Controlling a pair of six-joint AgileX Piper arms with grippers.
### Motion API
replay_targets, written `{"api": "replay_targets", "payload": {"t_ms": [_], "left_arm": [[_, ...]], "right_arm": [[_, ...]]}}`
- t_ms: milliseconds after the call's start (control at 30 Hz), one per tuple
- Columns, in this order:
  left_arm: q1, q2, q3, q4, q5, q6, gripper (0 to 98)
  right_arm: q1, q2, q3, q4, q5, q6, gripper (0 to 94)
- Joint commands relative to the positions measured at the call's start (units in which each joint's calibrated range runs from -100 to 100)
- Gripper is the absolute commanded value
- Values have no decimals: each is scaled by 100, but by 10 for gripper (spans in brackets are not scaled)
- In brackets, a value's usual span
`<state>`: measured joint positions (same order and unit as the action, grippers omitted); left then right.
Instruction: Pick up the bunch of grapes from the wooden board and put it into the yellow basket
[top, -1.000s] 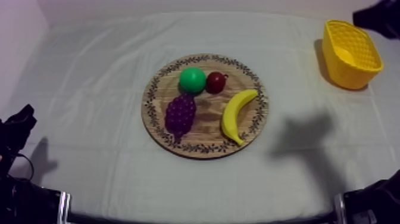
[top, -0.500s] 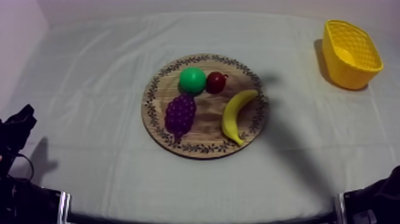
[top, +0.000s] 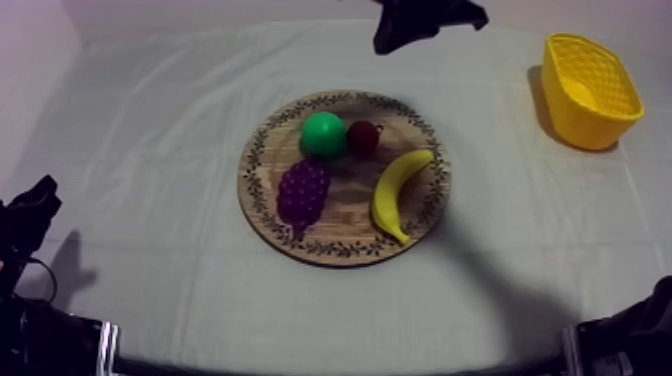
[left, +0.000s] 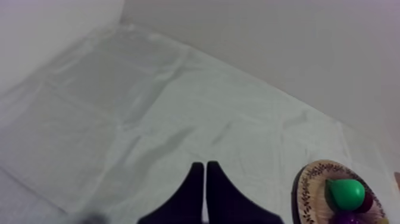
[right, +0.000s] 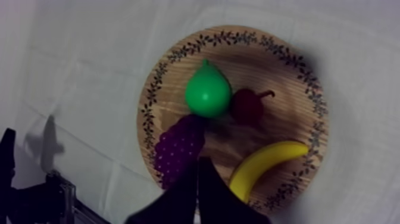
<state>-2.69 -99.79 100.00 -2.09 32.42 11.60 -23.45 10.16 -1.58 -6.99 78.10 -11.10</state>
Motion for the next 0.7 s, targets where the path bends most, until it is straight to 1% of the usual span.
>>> {"api": "replay_targets", "payload": {"t_ms": [0,100,133,233,267,333,400,467,567,667], "left_arm": [[-3,5,0,1,-1,0,1],[-3,5,0,1,-1,0,1],[-3,5,0,1,-1,0,1],[-3,5,0,1,-1,0,1],[-3,5,0,1,-1,0,1],[-3,5,0,1,-1,0,1],[-3,5,0,1,-1,0,1],[-3,5,0,1,-1,0,1],[-3,5,0,1,-1,0,1],[-3,5,0,1,-1,0,1]], "right_arm": [[-27,282,14,11,-97,-51,74],[-72,404,171,-2,-348,-113,188],[-96,416,255,-13,-452,-116,248],[-224,413,529,10,-721,-172,498],[-275,417,590,30,-772,-206,567],[-366,452,655,49,-826,-258,672],[-427,529,652,27,-849,-282,739],[-462,634,620,-26,-884,-279,785],[-498,829,577,-115,-971,-258,827],[-557,1062,536,-175,-1057,-258,850]]}}
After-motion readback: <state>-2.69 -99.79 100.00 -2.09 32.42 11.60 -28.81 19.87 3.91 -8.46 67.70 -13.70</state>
